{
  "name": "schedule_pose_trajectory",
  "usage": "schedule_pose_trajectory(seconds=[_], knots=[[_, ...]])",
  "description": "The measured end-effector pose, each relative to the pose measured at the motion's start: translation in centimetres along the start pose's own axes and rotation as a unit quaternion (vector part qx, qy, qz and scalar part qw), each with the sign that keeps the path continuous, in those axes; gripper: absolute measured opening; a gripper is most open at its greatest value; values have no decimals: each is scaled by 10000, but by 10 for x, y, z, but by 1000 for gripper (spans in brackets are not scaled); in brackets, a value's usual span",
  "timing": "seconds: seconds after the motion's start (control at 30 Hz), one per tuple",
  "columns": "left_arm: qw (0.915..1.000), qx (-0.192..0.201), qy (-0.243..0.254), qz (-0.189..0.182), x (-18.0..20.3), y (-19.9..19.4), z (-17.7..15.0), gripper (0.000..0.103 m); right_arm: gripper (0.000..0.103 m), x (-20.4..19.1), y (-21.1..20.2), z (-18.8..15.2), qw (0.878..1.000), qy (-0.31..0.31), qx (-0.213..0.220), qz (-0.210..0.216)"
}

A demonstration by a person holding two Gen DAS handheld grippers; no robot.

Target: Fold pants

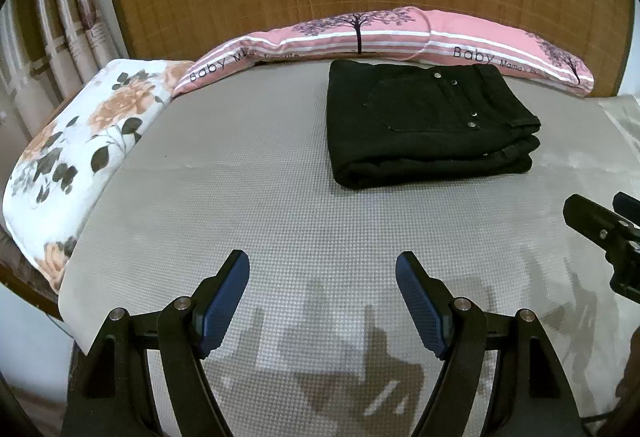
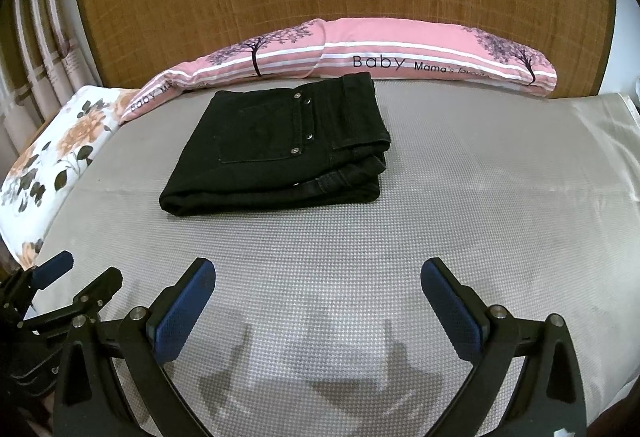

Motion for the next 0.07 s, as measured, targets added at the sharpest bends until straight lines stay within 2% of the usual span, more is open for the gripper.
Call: schedule_pose_trajectory(seconds=[0.07], knots=[[10000, -11, -3, -20, 0, 0, 0, 76, 102, 0, 0, 0, 10000, 3, -3, -11]])
Point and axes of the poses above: each gripper's, at about its wrist camera, not at the fingertips, and y roughly the way its jaws point, x to its right, z to its top, the point moved 5 cm from there along y, roughly the way its jaws point, and after that the axes turned 12 degrees about x, right-handed, at the moved point
